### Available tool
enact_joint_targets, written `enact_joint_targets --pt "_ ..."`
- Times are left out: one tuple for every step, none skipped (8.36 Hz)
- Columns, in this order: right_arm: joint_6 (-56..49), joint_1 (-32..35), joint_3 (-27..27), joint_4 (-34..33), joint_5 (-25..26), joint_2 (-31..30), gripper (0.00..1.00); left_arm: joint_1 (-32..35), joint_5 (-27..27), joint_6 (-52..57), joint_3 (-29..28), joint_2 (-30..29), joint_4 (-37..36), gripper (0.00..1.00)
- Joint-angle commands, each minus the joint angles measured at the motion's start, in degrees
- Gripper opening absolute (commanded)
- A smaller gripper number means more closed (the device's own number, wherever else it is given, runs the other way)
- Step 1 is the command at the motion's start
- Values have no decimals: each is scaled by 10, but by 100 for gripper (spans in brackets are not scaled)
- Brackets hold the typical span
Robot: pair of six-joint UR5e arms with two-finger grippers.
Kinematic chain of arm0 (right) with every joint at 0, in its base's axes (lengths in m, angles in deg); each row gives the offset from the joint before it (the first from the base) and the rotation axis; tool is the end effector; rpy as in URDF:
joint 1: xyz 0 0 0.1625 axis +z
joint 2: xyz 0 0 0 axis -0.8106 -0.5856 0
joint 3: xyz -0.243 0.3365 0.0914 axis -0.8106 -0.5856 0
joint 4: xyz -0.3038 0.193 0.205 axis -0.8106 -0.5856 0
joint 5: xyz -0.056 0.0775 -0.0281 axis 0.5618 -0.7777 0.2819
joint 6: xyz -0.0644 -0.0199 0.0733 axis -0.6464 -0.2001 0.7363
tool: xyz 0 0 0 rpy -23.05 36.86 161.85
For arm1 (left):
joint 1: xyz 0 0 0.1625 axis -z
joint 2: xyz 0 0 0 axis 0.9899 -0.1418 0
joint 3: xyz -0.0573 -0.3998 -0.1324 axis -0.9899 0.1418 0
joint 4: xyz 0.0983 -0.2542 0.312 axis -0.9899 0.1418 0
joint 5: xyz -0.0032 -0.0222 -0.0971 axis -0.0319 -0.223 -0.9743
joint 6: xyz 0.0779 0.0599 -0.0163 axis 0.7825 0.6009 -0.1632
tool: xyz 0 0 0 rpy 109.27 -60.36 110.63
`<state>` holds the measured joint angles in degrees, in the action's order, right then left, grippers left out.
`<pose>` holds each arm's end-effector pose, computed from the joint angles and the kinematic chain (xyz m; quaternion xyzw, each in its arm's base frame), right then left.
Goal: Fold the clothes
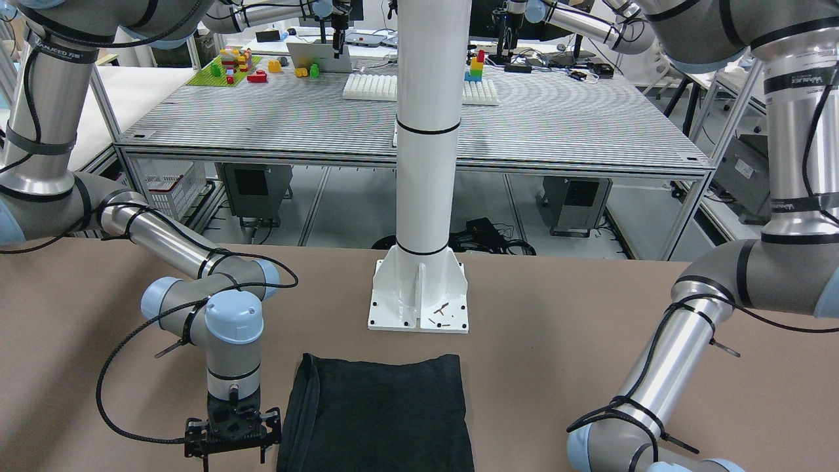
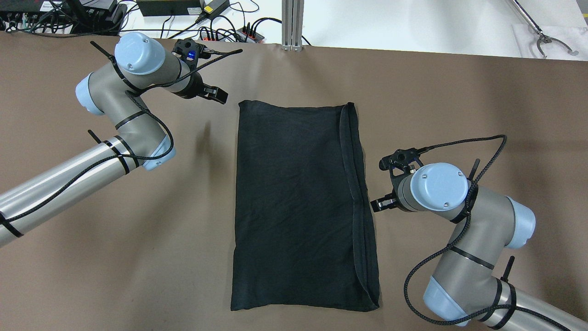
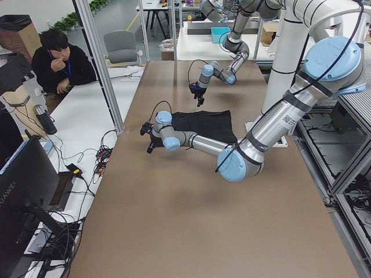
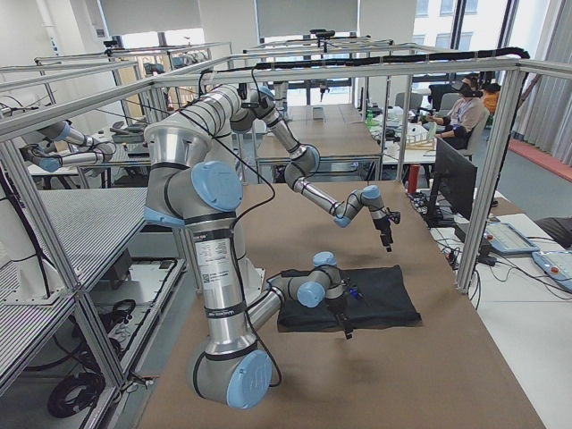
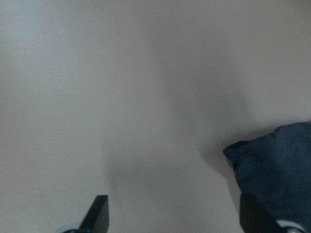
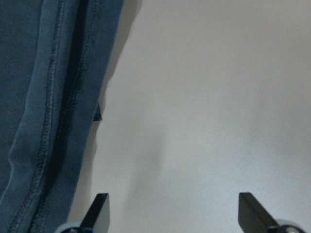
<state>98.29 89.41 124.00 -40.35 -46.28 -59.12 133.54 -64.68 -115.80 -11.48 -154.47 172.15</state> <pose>-0.4214 -0.4473 0.3594 0.1819 -0.3022 -0.0900 0.9314 0.4298 -0.7011 0.3143 0.2508 0.4371 0.0388 0.8628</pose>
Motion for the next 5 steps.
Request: enact_joint_targets --pt "61 -2 16 -36 -32 53 93 0 -1 0 0 0 0 95" --pt "100 -34 28 -65 -34 67 93 0 -1 0 0 -1 0 95" --pt "111 -72 49 -74 -30 67 93 0 0 -1 0 -1 0 95" --pt "115 -98 65 -91 -24 63 93 0 -1 -1 0 -1 0 95" --pt "114 -123 66 -100 -6 62 91 0 -1 -1 0 0 0 95"
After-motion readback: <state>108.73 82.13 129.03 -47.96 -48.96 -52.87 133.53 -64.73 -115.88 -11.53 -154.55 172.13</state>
